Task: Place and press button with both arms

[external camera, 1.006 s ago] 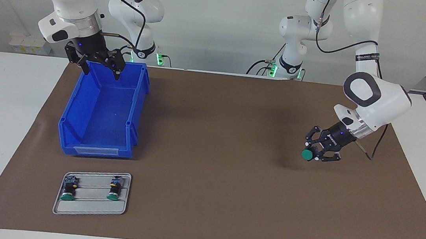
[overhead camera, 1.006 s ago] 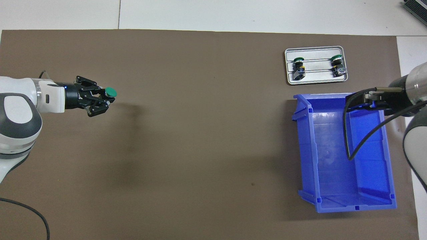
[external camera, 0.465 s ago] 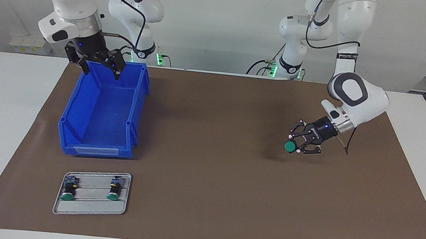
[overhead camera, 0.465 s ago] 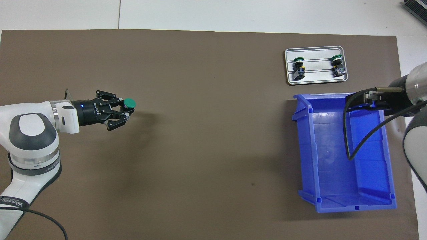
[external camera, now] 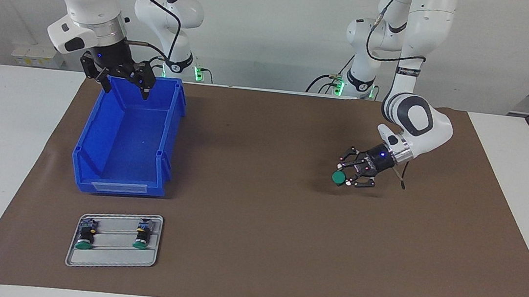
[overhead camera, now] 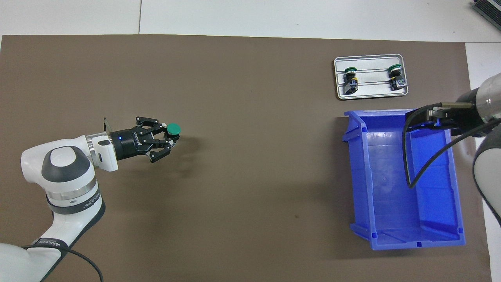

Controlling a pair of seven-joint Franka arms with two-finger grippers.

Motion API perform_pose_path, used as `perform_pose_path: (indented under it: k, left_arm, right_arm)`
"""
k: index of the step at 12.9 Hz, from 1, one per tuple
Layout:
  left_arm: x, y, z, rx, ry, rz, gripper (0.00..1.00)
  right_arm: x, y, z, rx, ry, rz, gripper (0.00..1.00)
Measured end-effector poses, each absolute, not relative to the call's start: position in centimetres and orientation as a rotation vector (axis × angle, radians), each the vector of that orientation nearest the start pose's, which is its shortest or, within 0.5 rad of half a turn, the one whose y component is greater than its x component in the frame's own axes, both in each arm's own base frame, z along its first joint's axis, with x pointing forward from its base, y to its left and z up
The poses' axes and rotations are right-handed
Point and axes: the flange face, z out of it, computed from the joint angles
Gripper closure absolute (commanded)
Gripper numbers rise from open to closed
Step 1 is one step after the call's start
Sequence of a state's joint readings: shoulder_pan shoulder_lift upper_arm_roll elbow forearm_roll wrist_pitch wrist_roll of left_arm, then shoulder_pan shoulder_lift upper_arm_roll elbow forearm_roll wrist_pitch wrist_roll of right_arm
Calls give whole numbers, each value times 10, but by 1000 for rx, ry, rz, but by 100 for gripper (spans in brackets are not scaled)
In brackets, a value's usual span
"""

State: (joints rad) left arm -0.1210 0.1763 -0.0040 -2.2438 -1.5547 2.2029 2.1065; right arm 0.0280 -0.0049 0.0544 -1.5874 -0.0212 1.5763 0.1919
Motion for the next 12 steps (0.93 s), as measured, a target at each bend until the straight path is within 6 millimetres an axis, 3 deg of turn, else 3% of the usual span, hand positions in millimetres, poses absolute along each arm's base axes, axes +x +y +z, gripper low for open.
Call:
perform_pose_path:
  k: [9, 12]
  left_arm:
    - [525, -165, 301, 1798, -981, 1205, 99]
    - [522, -170, 290, 1791, -1012, 1208, 99]
  right_arm:
    - [552, 43, 620, -3159, 173, 5, 0]
    - [552, 43, 620, -3159, 173, 5, 0]
